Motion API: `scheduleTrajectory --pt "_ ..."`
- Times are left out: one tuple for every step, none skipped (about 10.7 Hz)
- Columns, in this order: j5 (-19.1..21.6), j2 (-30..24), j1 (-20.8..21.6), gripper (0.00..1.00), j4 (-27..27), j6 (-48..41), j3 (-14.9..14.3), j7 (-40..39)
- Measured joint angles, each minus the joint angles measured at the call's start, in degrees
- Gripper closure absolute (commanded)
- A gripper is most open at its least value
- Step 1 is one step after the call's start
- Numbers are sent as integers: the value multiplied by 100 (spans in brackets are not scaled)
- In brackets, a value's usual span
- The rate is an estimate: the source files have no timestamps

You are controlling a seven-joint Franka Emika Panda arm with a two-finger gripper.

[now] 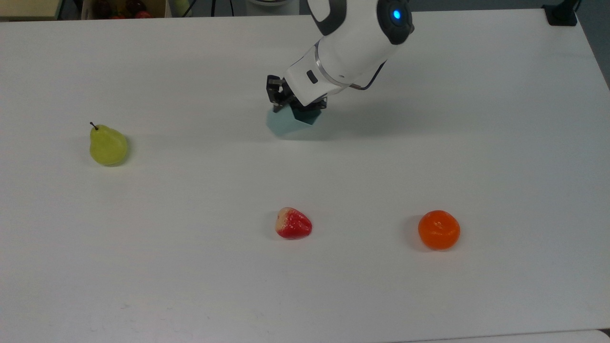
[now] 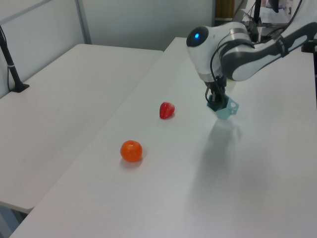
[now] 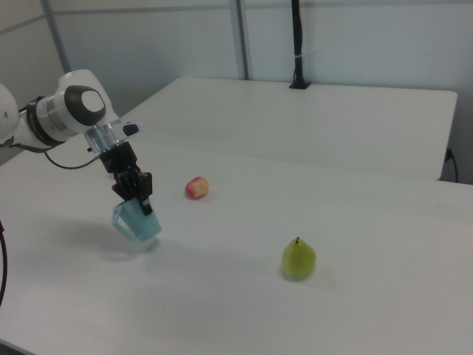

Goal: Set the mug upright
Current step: 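Rotate the held mug upward so its base rests on the table, then open the gripper to release the upright mug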

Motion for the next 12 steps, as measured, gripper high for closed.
scheduleTrajectory --pt "450 -29 -67 100 3 285 0 -265" --pt "820 -45 -128 100 4 552 0 -500" --pt "1200 -49 -180 100 3 818 0 -754" --pt "1510 -48 -231 100 -8 1093 0 -993" --pt "1754 -38 -291 94 -25 1373 0 -1228" --pt "1965 -4 -349 81 -46 1602 0 -1458" --pt "2094 59 -386 60 -62 1725 0 -1628" --pt "2136 133 -397 23 -68 1786 0 -1673" --pt "2137 172 -399 3 -68 1800 0 -1678" --pt "2138 170 -415 0 -60 1801 0 -1678" --pt "2138 148 -456 0 -39 1801 0 -1678" --pt "2138 99 -496 0 -24 1766 0 -1678"
